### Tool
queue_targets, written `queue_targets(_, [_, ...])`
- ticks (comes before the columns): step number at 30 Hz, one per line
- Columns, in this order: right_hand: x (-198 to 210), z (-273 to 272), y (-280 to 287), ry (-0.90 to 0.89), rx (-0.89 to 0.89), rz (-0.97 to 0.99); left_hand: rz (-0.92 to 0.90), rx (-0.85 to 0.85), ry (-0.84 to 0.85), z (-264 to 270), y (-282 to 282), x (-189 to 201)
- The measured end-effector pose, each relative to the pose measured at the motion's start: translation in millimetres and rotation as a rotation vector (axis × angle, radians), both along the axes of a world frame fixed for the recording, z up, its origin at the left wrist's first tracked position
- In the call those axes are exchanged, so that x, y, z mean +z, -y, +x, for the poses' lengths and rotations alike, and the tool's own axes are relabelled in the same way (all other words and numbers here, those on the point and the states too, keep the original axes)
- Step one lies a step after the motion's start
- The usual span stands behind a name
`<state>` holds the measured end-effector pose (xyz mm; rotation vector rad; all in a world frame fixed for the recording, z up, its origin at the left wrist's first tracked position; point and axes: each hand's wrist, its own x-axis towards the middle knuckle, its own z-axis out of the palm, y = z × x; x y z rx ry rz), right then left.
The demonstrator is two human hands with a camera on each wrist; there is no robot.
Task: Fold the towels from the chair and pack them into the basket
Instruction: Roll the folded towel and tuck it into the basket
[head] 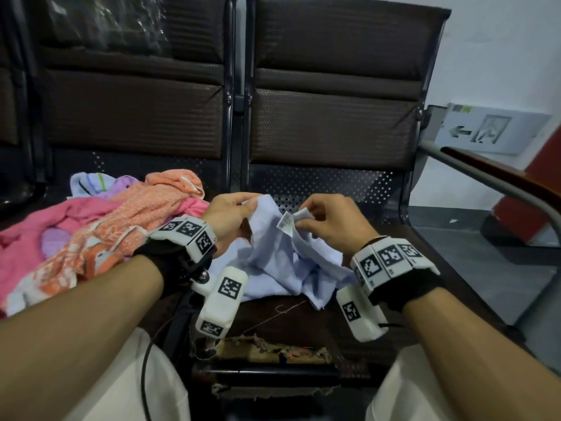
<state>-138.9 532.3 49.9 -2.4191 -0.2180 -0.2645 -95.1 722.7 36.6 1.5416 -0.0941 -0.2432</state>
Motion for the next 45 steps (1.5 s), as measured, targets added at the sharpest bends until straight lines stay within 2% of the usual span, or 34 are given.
queue_targets(2, [1.3, -1.0, 0.5, 0.056, 0.001, -0.098, 0.014, 0.002, 0.021, -2.8, 1.6, 0.8])
queue_targets(4, [4.7, -3.1, -1.0, 0.107, 0.033, -0.101, 0.033, 0.018, 0.047, -4.8, 3.3, 1.4])
queue_targets(7, [5.8, -4.4, -5.5, 0.117, 0.059, -0.019, 0.078, 0.006, 0.066, -8.3, 5.3, 2.5])
queue_targets(11, [2.8, -2.7, -11.4, 0.034, 0.042, 0.119, 0.100, 0.004, 0.100, -10.4, 8.1, 3.3])
queue_targets(15, [2.5, -1.0, -11.3, 0.057, -0.022, 0.208, 0.054, -0.074, 0.089, -9.8, 10.3, 3.2])
queue_targets(18, [4.9, -0.3, -9.5, 0.114, -0.098, 0.189, 0.016, -0.151, 0.087, -9.0, 8.9, 2.6])
queue_targets(25, [4.3, -1.6, -10.0, 0.099, -0.083, 0.179, 0.026, -0.270, 0.160, -9.8, 7.2, 0.3])
queue_targets(31, [1.6, -2.1, -10.7, 0.081, -0.016, 0.154, 0.078, -0.170, 0.254, -8.2, 11.2, -1.9])
queue_targets(35, [-3.2, -3.4, -9.6, 0.016, 0.068, 0.011, 0.081, -0.020, 0.287, -2.3, 11.2, -1.6])
queue_targets(39, [-8.4, -2.0, -8.2, -0.016, 0.085, -0.094, 0.027, -0.019, 0.299, 0.7, 8.5, 1.3])
queue_targets(45, [-7.6, 4.0, -4.9, 0.053, 0.024, 0.000, 0.040, 0.005, 0.358, 2.4, 2.1, 4.3])
